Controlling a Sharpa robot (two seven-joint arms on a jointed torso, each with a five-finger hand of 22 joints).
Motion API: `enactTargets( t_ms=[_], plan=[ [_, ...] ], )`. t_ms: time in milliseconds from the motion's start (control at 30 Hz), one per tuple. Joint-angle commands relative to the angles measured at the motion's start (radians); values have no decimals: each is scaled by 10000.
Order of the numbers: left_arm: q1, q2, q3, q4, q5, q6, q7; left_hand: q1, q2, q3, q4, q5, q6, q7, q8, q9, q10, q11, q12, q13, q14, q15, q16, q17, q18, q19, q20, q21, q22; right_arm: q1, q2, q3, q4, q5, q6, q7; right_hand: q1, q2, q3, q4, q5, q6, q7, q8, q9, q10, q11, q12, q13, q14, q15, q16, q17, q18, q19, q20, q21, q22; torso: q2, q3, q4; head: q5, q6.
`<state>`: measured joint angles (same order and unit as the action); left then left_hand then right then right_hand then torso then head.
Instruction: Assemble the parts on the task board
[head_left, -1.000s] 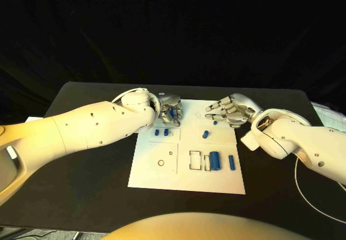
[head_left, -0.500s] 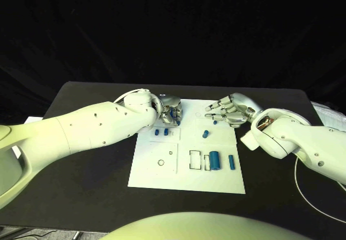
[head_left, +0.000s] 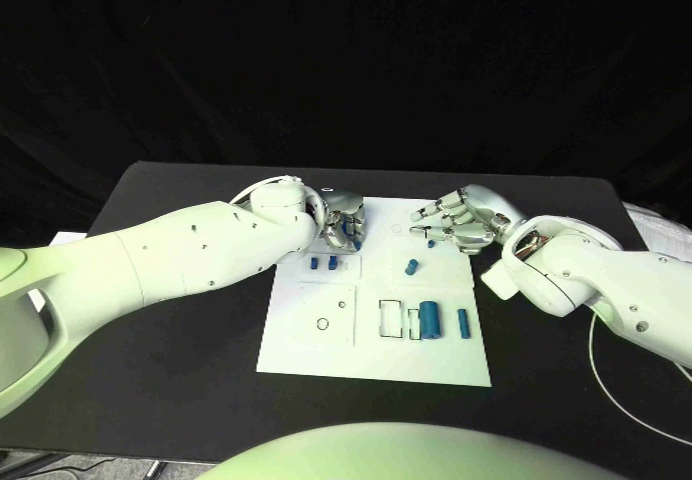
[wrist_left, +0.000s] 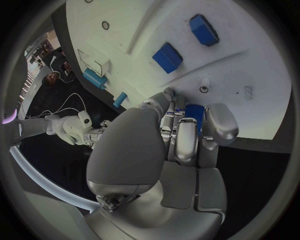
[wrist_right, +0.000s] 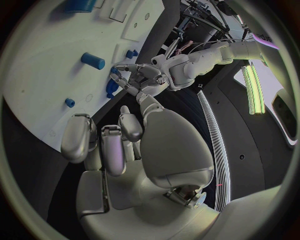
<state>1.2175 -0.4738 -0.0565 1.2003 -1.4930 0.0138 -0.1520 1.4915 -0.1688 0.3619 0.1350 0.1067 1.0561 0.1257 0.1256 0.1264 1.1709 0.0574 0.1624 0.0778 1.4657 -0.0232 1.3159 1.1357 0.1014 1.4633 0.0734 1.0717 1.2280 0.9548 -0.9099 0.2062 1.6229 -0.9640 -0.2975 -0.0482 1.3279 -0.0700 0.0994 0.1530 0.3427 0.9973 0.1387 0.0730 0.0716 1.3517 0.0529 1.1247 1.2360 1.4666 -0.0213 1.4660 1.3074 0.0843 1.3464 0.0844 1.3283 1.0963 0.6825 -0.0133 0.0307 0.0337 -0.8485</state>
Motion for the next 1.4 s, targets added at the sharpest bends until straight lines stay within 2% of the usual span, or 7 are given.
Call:
enactTargets(
  t_ms=[33,367,600,800,1067,1300,1400],
  plan=[
    [-40,41,-23,-6,-19,344,-1,-68,-92,101,-22,-57,-190,1,-172,-76,-63,68,-126,-47,298,10,55,-41,-72,188,-13,53,18,-9,13,-1,12,-29,126,85,-2,49,30,35,67,71,15,18,13,-25,-22,-60,-14,647,-26,-43,790,109,-72,-23,-67,-13,4,1,-3,-16,13],
    [-40,90,-22,-15,23,453,-24,-193,-207,215,-79,-59,-335,-2,-392,-193,-254,156,-390,-105,274,72,31,-159,-62,157,38,-22,-4,-9,16,-1,16,-29,134,79,4,51,34,34,95,77,14,21,14,-23,-23,-53,-9,648,-27,-42,792,110,-73,-24,-71,-18,6,2,-4,-27,3],
    [-42,117,-23,-23,33,563,-21,-214,-120,387,-158,-58,13,17,-313,-181,-91,132,-434,-80,273,62,60,-185,-52,150,53,-19,20,-9,12,-1,21,-29,141,76,4,51,34,34,95,77,14,21,14,-23,-23,-53,-9,648,-27,-42,792,110,-73,-24,-71,-18,3,2,0,-45,-15],
    [-45,143,-23,-35,19,587,-79,-106,58,687,-359,-121,408,-14,-225,-163,364,43,-389,-16,272,-11,89,-224,-71,181,15,155,163,-9,15,-1,22,-29,149,76,10,54,39,32,121,82,13,23,14,-14,-24,-34,4,650,-28,-39,799,106,-63,-25,-63,0,4,2,3,-43,-32],
    [-65,152,-21,-81,-67,203,-33,-25,230,1062,-692,-235,795,-35,-157,-148,794,-36,-394,62,271,-75,123,-269,-112,215,-49,386,353,-9,18,-1,23,-29,149,75,13,58,42,32,137,87,12,24,15,-9,-24,-24,11,652,-28,-36,805,107,-64,-25,-65,-4,-1,-2,5,-92,-53],
    [-91,88,-16,-38,-54,-357,81,-58,202,1345,-962,-225,815,88,-267,-204,887,24,-523,89,256,-35,106,-390,-170,263,-44,661,564,-9,24,-1,23,-29,143,76,17,60,45,31,155,90,12,25,16,-5,-25,-16,16,651,-29,-38,802,107,-64,-26,-69,-8,-14,1,7,-71,-33],
    [-94,-12,27,46,116,-537,144,-104,179,1446,-1041,-219,809,120,-315,-229,883,53,-590,90,249,-14,98,-440,-180,269,-32,708,606,-9,26,-1,21,-29,143,77,17,60,45,31,155,90,12,25,16,-5,-25,-16,16,651,-29,-38,802,107,-64,-26,-69,-8,-14,-2,5,-63,-18]
  ],
)
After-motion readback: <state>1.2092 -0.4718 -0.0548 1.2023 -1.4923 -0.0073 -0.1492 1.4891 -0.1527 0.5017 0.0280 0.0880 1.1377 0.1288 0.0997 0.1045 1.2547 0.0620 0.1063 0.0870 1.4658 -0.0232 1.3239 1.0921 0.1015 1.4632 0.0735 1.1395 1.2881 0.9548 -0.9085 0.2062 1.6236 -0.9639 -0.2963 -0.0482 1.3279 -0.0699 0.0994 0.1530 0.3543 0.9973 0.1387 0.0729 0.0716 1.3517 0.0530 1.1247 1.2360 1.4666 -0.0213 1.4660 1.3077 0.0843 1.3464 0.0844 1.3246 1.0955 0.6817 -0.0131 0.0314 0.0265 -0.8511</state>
